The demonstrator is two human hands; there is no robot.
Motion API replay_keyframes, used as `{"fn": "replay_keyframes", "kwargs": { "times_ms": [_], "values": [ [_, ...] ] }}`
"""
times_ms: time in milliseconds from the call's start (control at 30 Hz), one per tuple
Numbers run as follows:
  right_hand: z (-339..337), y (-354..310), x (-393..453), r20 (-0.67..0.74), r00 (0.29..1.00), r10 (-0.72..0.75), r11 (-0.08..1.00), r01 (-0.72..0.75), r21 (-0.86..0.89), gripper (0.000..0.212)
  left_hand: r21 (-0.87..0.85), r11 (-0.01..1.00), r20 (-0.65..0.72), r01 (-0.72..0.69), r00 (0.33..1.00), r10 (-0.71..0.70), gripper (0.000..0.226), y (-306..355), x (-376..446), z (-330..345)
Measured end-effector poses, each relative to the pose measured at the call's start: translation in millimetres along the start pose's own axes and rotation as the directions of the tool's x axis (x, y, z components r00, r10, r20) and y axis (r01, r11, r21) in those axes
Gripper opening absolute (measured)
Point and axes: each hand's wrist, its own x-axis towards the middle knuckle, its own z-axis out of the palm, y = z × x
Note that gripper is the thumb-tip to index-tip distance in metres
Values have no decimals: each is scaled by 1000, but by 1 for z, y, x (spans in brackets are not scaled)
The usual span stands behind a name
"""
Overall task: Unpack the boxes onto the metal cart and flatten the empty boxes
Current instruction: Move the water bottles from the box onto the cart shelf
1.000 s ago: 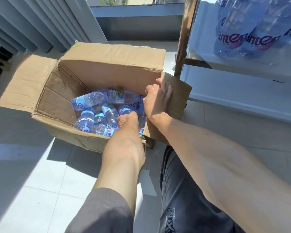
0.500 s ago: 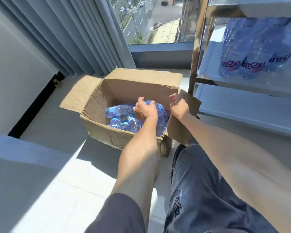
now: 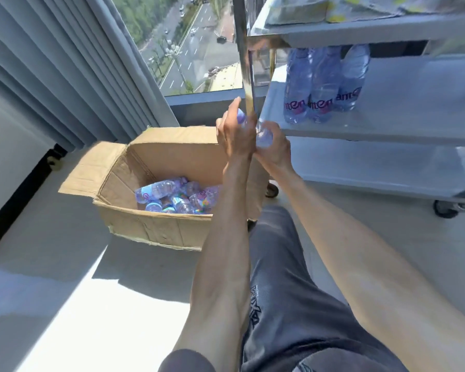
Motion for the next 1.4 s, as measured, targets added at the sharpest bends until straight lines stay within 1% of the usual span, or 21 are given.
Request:
{"fn": "replay_keyframes", "kwargs": {
  "times_ms": [67, 133, 233, 333, 400, 467, 533, 567, 633, 700, 733, 800, 900, 1000, 1033, 1067, 1100, 1133, 1233, 1333, 1400],
  "values": [
    [-22, 8, -9, -41, 999, 23, 999, -22, 27, 60, -18, 1000, 57, -17, 998, 18, 46, 15, -13, 14],
    [-41, 21, -19, -79, 994, 75, 995, -69, 72, 62, -47, 998, 129, 31, 991, -25, 41, 26, -26, 29],
    [-69, 39, -34, -152, 978, 146, 978, -119, 170, 47, -159, 979, 241, 131, 966, -90, 32, 45, -48, 47],
    [-93, 43, -46, -238, 945, 224, 945, -151, 288, 30, -270, 931, 334, 246, 931, -148, 35, 66, -64, 59],
    [-110, 39, -53, -272, 922, 274, 910, -158, 383, 31, -279, 905, 354, 322, 910, -215, 33, 77, -71, 65],
    [-127, 35, -54, -260, 921, 291, 860, -132, 493, 37, -263, 888, 341, 378, 897, -281, 23, 83, -78, 67],
    [-147, 28, -60, -239, 920, 312, 792, -113, 600, 38, -285, 843, 322, 457, 874, -364, 19, 87, -92, 69],
    [-157, 26, -64, -204, 923, 326, 733, -111, 671, 33, -312, 808, 327, 501, 855, -403, 18, 91, -106, 68],
    [-178, 30, -78, -75, 935, 348, 563, -144, 814, 31, -354, 719, 387, 599, 793, -470, 15, 100, -141, 69],
    [-193, 45, -88, 6, 933, 360, 432, -172, 885, 32, -323, 680, 430, 658, 742, -513, 26, 107, -174, 71],
    [-201, 52, -95, 19, 929, 371, 414, -183, 891, 33, -298, 675, 468, 675, 720, -512, 29, 108, -186, 70],
    [-214, 69, -105, 16, 915, 403, 390, -188, 902, 32, -231, 652, 580, 722, 640, -504, 26, 112, -203, 66],
    [-232, 94, -110, -96, 869, 486, 402, -125, 907, 40, -13, 689, 745, 724, 467, -477, 31, 106, -221, 56],
    [-241, 99, -107, -212, 822, 529, 381, -7, 924, 47, 83, 693, 906, 716, 235, -352, 45, 95, -229, 55],
    [-241, 98, -105, -226, 819, 527, 390, 3, 921, 45, 88, 683, 937, 725, 172, -304, 52, 93, -229, 56],
    [-242, 95, -104, -235, 821, 521, 415, -3, 910, 46, 77, 666, 956, 742, 134, -260, 56, 91, -229, 58],
    [-241, 93, -103, -234, 832, 502, 444, -16, 896, 50, 49, 650, 966, 759, 129, -223, 57, 88, -228, 61],
    [-240, 91, -102, -238, 842, 484, 485, -32, 874, 53, 8, 631, 969, 775, 151, -197, 54, 87, -227, 61],
    [-237, 87, -99, -238, 878, 416, 638, -95, 764, 63, -111, 627, 942, 771, 283, -180, 44, 73, -225, 61],
    [-229, 79, -96, -290, 847, 445, 705, -133, 696, 63, -155, 700, 893, 697, 401, -202, 60, 62, -227, 61],
    [-220, 81, -94, -347, 805, 481, 721, -138, 679, 55, -162, 706, 874, 689, 432, -222, 63, 54, -230, 62]
  ]
}}
